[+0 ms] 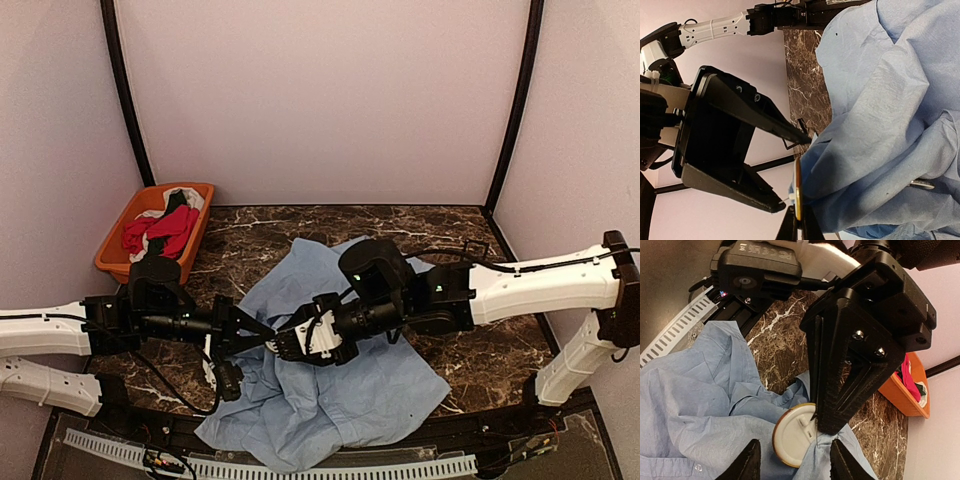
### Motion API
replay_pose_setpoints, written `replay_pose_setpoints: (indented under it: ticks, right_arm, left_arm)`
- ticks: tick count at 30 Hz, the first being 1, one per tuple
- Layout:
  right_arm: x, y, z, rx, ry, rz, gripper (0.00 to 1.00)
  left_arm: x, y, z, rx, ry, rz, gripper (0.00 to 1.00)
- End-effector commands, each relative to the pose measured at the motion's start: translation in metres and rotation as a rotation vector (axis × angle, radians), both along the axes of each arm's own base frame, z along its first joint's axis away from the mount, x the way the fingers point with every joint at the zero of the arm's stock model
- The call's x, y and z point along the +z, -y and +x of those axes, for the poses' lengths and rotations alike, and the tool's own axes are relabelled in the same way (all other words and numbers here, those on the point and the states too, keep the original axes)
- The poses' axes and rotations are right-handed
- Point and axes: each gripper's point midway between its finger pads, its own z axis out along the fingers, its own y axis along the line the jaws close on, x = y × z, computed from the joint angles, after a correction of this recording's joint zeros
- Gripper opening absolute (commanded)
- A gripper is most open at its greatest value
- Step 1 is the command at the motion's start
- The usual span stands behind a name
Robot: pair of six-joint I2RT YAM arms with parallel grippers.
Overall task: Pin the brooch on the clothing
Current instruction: Close the brooch on the flattened clothing.
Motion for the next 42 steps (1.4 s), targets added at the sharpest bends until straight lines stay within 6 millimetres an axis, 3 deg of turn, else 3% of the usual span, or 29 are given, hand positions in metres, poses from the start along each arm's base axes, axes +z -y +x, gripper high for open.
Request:
replay_pose_setpoints:
  ticks: [1,5,13,16,26,36,42]
  right_arm:
    - [0.002,-0.008,0.001,-0.009,0.032,0.035,0.4]
    - [0.003,-0.009,0.001,-0.011,0.051,0.053,0.31]
    - [0.005,-0.007,-0.004,-0.002,0.095,0.078,0.28]
    - [0.003,-0.007,-0.006,0.0,0.13,0.08,0.21]
    - [-0.004,-0.005,-0.005,-0.008,0.224,0.078,0.19]
    - [-0.004,-0.006,-0.004,-0.026,0.21,0.09,0.25]
    - [-0.003,-0.007,-0.005,-0.027,0.192,0.092,0.16]
  left_arm:
    - [0.004,0.0,-0.009,-0.028,-0.033,-0.038,0.01]
    - [0.005,0.0,-0.009,-0.029,-0.042,-0.045,0.01]
    - [0.008,0.002,-0.011,-0.032,-0.061,-0.061,0.01]
    - [0.008,0.002,-0.011,-0.034,-0.071,-0.063,0.01]
    - [0.011,0.005,-0.013,-0.044,-0.093,-0.083,0.01]
    - [0.016,0.006,-0.012,-0.038,-0.107,-0.107,0.01]
    - [0.023,0.006,-0.01,-0.022,-0.116,-0.142,0.01]
